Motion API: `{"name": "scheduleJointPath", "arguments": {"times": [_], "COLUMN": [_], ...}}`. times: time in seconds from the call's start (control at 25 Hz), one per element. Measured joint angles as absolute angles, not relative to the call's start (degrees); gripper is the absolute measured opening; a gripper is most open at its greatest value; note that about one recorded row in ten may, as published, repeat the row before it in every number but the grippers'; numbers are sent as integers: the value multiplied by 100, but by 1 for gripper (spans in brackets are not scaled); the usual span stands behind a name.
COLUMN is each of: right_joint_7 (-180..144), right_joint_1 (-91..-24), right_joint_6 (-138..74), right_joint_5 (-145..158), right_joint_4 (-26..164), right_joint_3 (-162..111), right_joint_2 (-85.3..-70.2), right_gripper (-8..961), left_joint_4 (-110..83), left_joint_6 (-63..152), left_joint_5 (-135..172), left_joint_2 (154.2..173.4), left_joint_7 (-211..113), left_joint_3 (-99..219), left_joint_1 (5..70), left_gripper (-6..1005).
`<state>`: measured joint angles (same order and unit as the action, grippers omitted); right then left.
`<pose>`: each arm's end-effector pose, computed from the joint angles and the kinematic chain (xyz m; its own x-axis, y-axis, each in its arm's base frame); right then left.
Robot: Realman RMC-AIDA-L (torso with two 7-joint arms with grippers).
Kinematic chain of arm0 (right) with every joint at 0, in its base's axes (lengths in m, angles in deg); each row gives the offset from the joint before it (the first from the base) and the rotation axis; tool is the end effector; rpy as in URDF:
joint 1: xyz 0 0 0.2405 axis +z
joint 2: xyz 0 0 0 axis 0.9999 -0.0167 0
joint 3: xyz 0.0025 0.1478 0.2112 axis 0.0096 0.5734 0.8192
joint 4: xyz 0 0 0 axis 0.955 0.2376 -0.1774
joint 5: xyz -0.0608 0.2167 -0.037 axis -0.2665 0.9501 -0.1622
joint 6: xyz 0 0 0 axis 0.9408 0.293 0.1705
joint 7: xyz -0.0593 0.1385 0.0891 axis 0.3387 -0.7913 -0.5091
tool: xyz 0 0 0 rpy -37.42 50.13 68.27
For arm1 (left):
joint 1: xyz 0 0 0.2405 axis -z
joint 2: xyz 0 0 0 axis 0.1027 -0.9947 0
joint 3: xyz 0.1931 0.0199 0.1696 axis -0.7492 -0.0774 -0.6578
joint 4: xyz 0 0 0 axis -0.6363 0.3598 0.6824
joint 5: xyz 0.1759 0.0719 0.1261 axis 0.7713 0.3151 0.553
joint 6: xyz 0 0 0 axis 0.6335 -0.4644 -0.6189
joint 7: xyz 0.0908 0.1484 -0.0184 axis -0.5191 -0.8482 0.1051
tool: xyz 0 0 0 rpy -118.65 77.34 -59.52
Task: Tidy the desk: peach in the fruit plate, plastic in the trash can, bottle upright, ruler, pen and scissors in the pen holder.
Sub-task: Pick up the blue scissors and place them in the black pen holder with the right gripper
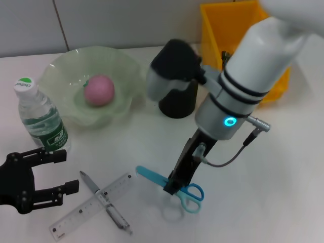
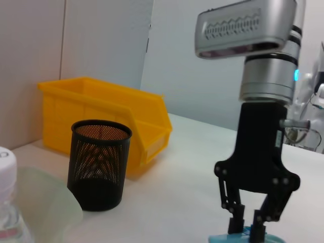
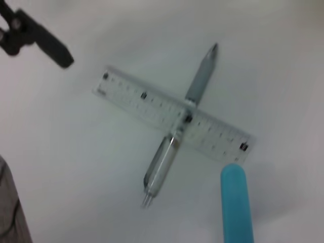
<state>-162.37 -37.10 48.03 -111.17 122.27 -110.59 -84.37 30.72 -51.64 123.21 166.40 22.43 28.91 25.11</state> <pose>0.1208 0.3546 -0.1154 0.7783 -0.4903 0.3923 -0.4996 -0.8620 -0.0862 -0.3024 0.2859 0.0149 0.8260 0.2670 0.4965 0.3802 -0.9141 -0.1409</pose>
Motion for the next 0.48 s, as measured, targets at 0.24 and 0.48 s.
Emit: {"name": "scheduleJointPath", "arguments": {"times": [0.24,0.48], "right_joint_7": [-15274,-14137], "right_joint_1": [-4084,-4405], "right_joint_6": [4684,4612], "right_joint_5": [-11055,-10727], "right_joint_4": [12220,12198], "right_joint_3": [-10207,-9447], "right_joint_2": [-8435,-8427], "right_gripper": [220,220], "left_joint_4": [3066,3036], "left_joint_6": [-5166,-5158], "left_joint_5": [12315,12242], "left_joint_2": [16674,16686], "left_joint_7": [2242,2244], "left_joint_3": [2950,2971], "left_joint_1": [2537,2545], "left_gripper": [782,782]}}
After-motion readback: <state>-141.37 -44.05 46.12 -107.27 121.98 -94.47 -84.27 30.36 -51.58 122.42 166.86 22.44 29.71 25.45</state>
